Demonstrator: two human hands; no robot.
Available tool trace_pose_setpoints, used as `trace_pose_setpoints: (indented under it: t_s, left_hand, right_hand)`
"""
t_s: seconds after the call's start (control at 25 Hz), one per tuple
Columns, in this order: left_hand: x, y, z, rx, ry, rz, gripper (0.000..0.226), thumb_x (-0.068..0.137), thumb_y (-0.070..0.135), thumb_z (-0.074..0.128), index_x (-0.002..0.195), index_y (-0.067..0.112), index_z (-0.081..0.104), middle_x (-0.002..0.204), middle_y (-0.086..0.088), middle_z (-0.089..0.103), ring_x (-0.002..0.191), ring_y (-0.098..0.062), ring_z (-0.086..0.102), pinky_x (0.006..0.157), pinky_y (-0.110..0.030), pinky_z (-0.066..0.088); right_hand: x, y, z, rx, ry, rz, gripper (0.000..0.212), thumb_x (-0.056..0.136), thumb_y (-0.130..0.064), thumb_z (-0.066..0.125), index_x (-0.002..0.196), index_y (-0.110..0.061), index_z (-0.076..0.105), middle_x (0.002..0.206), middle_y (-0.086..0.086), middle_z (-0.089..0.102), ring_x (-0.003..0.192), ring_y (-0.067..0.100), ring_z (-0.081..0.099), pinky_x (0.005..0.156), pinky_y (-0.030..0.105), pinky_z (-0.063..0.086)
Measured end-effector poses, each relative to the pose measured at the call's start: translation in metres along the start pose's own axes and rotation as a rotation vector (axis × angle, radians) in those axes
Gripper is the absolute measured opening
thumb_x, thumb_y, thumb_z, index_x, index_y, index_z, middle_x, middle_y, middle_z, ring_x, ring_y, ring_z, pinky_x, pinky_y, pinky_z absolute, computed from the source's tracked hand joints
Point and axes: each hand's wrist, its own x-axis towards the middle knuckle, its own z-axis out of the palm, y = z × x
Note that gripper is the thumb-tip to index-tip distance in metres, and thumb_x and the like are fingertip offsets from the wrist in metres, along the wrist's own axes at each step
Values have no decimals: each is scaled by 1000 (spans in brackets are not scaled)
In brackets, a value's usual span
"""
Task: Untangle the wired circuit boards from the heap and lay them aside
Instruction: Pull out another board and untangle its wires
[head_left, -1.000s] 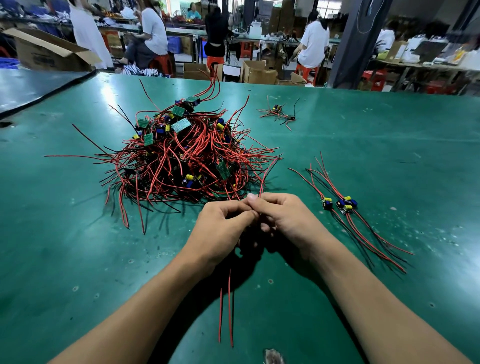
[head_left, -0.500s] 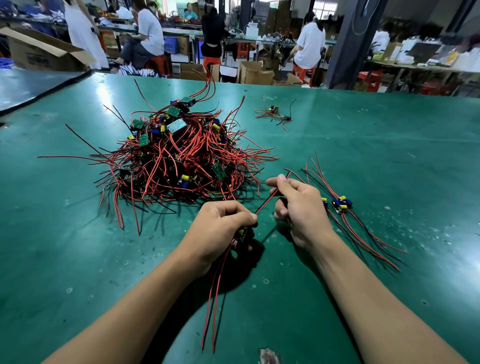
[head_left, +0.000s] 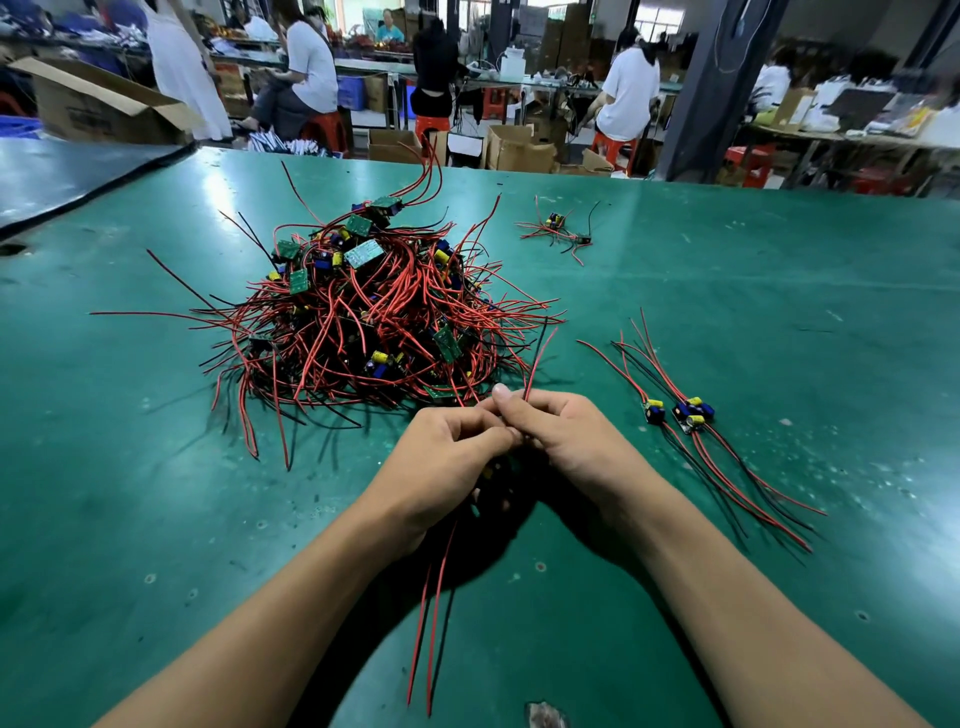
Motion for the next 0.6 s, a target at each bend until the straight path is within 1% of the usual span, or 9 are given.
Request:
trace_pose_setpoints:
  t_s: [0.08,0.12,0.2,0.24,0.32,0.36,0.52,0.56,0.6]
  left_hand:
    - [-1,2,0,-59,-32,-8,24,90,4,64,66,3,68,102,11,74,49,-19,57,46,-25,48]
    - [-1,3,0,-85,-41,-20,26,89,3,64,64,4,67,106,14,74,46,-20,55,45,-24,47]
    - [0,4,-3,-108,-46,-42,29,88,2,64,60,6,65,102,12,74,43,-20,53,43,-24,46]
    - [0,4,-4,-96,-50,-48,29,88,2,64,59,8,65,91,6,75,42,-20,52,43,-23,45]
    - [-1,5,-6,-42,-65,-47,28,87,4,65,60,11,64,62,-3,66,40,-21,51,43,-21,40]
    - [-2,6,-7,-20,-75,-43,26,87,6,65,61,11,64,57,-7,61,39,-22,51,43,-21,39]
    - [-3,7,-8,12,-125,-45,22,88,6,64,65,7,62,56,-13,58,41,-22,50,45,-22,39]
    - [-3,7,-8,14,-130,-47,23,88,6,64,65,7,62,57,-13,58,41,-22,50,45,-22,39]
    - [-3,7,-9,14,-132,-48,23,87,6,64,64,7,62,57,-13,58,41,-22,50,45,-22,39]
  right_hand:
    - [2,0,-5,-39,25,-2,41,93,-44,67,99,-5,76,70,14,62,50,16,51,47,24,38]
    - [3,1,-7,-72,39,-18,43,93,-47,67,98,-5,76,64,11,56,46,13,43,44,22,31]
    - [6,2,-9,-148,65,-74,46,93,-49,65,95,-5,76,54,6,45,41,12,31,42,23,21]
    - [7,2,-11,-189,89,-99,45,94,-49,63,94,-6,76,49,3,41,40,12,28,42,23,19]
    - [10,0,-16,-285,171,-130,43,96,-49,61,91,-10,77,44,-2,37,37,11,28,42,22,19]
    - [11,-2,-19,-344,218,-144,41,96,-49,61,89,-12,78,42,-5,39,37,8,30,43,22,22]
    - [15,-6,-29,-534,379,-223,37,100,-43,57,90,-14,78,38,-16,48,39,-2,44,53,22,29]
    - [15,-7,-30,-587,418,-258,36,100,-41,57,89,-15,78,39,-16,49,41,-2,45,54,22,30]
    - [15,-8,-30,-647,464,-305,34,101,-40,57,87,-17,78,43,-11,53,45,0,45,54,24,31]
